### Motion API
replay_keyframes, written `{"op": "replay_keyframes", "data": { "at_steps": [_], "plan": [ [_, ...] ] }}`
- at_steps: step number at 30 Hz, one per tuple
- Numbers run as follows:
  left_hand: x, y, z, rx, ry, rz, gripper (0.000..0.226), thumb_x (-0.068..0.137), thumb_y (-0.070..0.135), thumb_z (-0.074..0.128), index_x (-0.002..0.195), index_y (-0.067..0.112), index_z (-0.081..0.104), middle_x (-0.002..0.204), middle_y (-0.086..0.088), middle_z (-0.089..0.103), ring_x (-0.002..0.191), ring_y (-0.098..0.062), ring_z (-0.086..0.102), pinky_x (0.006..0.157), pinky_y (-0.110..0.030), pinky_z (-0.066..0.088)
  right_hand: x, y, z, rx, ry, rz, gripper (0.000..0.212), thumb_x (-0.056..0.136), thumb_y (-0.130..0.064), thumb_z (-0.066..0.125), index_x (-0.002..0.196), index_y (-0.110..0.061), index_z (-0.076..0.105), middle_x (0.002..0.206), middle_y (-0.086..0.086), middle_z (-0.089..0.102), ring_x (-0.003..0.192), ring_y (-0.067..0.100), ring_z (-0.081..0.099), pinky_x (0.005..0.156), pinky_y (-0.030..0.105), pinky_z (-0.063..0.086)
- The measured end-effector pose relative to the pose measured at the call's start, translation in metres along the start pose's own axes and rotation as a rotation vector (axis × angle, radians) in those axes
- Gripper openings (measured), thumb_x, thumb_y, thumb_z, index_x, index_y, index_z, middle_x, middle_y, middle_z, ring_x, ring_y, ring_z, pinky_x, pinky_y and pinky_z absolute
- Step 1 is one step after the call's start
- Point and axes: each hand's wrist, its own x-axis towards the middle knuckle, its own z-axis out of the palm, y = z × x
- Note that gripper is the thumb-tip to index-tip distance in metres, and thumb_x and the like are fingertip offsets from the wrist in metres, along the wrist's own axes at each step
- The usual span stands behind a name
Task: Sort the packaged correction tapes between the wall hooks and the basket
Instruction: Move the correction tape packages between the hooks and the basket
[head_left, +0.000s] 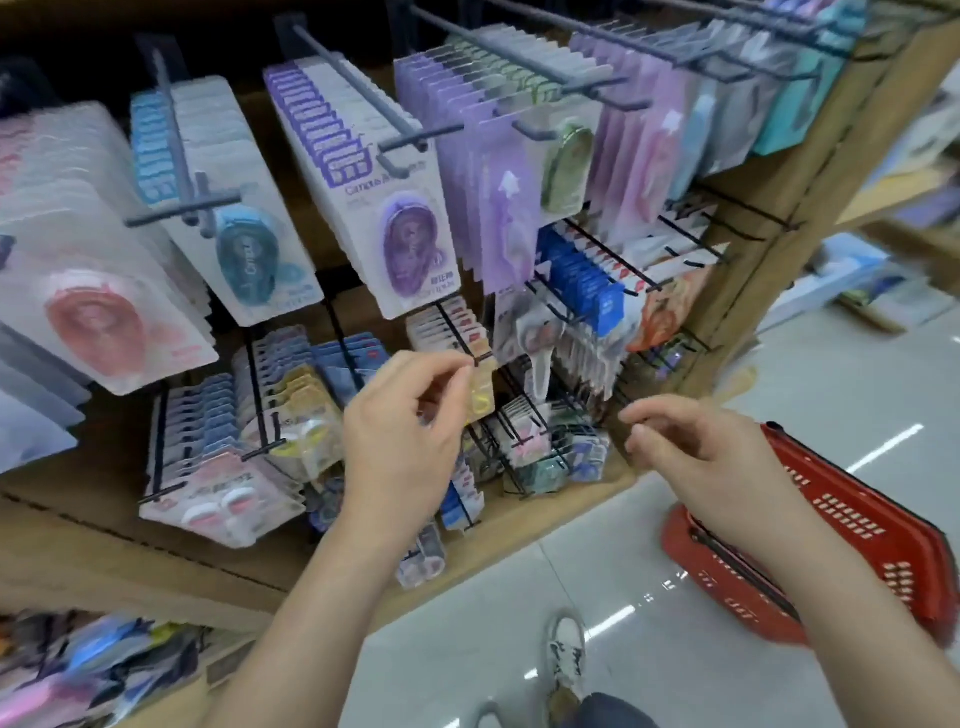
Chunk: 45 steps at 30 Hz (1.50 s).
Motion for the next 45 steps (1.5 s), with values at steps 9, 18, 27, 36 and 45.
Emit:
{"op": "replay_keyframes", "data": {
  "at_steps": [9, 18, 27, 36, 45],
  "plan": [
    [-0.045, 0.022, 0.118, 0.001, -0.571, 0.118, 0.022, 0.086, -0.002, 0.068, 0.095, 0.016, 0.076, 0.093, 0.011, 0.07, 0.087, -0.002, 0.058, 0.076, -0.005, 0.04, -0.082, 0.125, -0.092, -0.396, 0.059, 0.334, 0.02, 0.096, -0.024, 0.061, 0.112, -0.028, 0.072, 0.103, -0.012, 0.074, 0.095, 0.011, 0.067, 0.083, 0.029, 0.052],
    [-0.098, 0.094, 0.3, -0.107, -0.967, -0.053, 0.024, 0.088, 0.005, 0.067, 0.091, 0.027, 0.076, 0.074, 0.027, 0.066, 0.073, 0.014, 0.061, 0.068, -0.002, 0.04, -0.16, 0.277, -0.18, -0.149, 0.291, 0.73, 0.022, 0.096, -0.022, 0.06, 0.116, -0.027, 0.067, 0.099, -0.012, 0.07, 0.083, 0.008, 0.065, 0.074, 0.023, 0.047],
    [-0.126, 0.107, 0.49, -0.069, -1.168, -0.266, 0.03, 0.093, 0.009, 0.06, 0.087, 0.038, 0.067, 0.089, 0.022, 0.068, 0.081, 0.006, 0.062, 0.07, -0.012, 0.045, -0.154, 0.421, -0.235, 0.032, 0.398, 0.998, 0.021, 0.096, -0.017, 0.058, 0.114, -0.025, 0.064, 0.098, -0.004, 0.068, 0.084, 0.012, 0.063, 0.066, 0.022, 0.043],
    [-0.154, 0.011, 0.689, 0.105, -1.31, -0.375, 0.022, 0.096, 0.016, 0.056, 0.113, 0.025, 0.066, 0.103, 0.009, 0.064, 0.098, -0.012, 0.06, 0.076, -0.022, 0.045, -0.051, 0.596, -0.175, 0.198, 0.39, 1.19, 0.041, 0.094, -0.019, 0.063, 0.135, -0.019, 0.055, 0.112, -0.002, 0.065, 0.102, 0.018, 0.063, 0.087, 0.027, 0.046],
    [-0.267, -0.149, 0.898, 0.428, -1.681, 0.098, 0.043, 0.088, 0.011, 0.062, 0.13, 0.019, 0.06, 0.125, -0.006, 0.062, 0.117, -0.027, 0.056, 0.103, -0.035, 0.042, 0.026, 0.845, -0.048, 0.324, 0.324, 1.304, 0.075, 0.087, -0.035, 0.072, 0.148, -0.016, 0.032, 0.134, 0.004, 0.058, 0.119, 0.03, 0.059, 0.102, 0.041, 0.047]
  ]
}}
